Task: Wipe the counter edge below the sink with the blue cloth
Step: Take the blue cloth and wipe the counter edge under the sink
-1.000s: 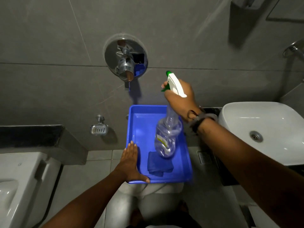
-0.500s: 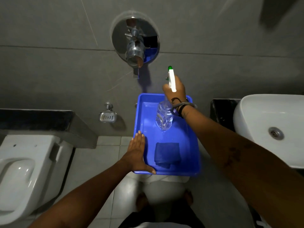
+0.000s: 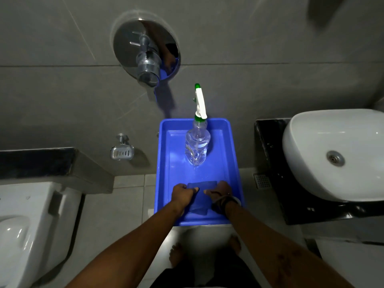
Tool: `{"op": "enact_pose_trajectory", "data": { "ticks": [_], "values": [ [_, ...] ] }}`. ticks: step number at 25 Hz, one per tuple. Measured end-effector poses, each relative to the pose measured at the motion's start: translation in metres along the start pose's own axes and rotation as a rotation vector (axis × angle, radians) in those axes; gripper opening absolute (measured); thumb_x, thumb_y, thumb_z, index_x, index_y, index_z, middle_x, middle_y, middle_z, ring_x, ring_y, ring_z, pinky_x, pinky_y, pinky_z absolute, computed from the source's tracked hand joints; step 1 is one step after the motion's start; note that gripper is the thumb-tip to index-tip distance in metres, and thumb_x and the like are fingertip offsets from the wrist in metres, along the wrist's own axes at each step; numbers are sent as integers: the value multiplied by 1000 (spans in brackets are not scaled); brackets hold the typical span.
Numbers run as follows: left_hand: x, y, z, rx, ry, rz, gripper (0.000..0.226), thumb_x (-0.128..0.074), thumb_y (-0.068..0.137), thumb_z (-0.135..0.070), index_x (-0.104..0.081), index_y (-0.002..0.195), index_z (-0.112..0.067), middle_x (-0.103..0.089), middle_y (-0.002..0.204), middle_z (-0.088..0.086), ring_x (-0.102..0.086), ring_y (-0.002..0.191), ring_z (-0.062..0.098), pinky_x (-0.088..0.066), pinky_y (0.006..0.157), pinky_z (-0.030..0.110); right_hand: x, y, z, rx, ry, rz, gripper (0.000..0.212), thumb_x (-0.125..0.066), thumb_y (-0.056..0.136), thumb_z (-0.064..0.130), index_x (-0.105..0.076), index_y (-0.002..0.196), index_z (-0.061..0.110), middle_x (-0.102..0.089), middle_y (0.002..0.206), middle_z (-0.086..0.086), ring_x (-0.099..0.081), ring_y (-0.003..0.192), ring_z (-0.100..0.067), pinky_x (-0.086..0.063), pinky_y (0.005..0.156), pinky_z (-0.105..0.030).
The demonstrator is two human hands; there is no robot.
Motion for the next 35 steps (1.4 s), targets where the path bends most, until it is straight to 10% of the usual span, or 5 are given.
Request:
{"op": "enact_pose_trajectory", "data": {
  "ticks": [5, 10, 17, 25, 35],
  "values": [
    [-4, -11, 1, 92, -68, 130, 26, -81, 81, -7, -55, 74, -4, -64, 87, 19, -59, 67, 24, -51, 53, 27, -5, -4, -15, -172, 413, 72, 37, -71, 77, 2, -56, 107, -15, -53, 90, -9, -45, 83, -17, -44, 54, -18],
    [-29, -48, -34, -19, -334, 485, 36, -56, 100, -17, -61, 131, 1, -64, 130, 27, -61, 120, 40, -46, 107, 52, 42, -31, 2, 11, 666, 161, 12, -75, 72, -4, -64, 73, -8, -65, 70, -14, -61, 63, -23, -53, 56, -29],
    [-107, -111, -50, 101, -580, 535, 37, -55, 97, -8, -56, 130, 8, -61, 132, 30, -67, 108, 38, -62, 84, 42, 151, -52, -19, 306, 424, 148, 16, -75, 76, 12, -67, 76, -1, -63, 70, -12, -57, 66, -19, -48, 61, -26],
    [-240, -155, -92, -587, 18, -245, 28, -69, 87, 5, -69, 113, -2, -73, 103, 12, -65, 92, 20, -53, 83, 29, 376, -25, -141, 505, 328, -346, 10, -65, 81, 6, -71, 82, -1, -74, 85, -17, -68, 80, -30, -54, 77, -24],
    [-423, -161, -6, -899, 998, 1, 81, -56, 88, -57, -41, 148, -4, -38, 157, 18, -32, 147, 35, -17, 122, 42, 399, 22, -225, 472, 43, -538, 27, -65, 83, 31, -67, 97, 8, -67, 105, -16, -62, 97, -36, -52, 83, -43]
  ]
}}
Point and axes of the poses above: each hand's wrist, its own y-axis towards the middle knuckle, its own x-axis out of the back of the hand, z = x × y, the point moved 8 cm from there along y, towards the middle knuckle
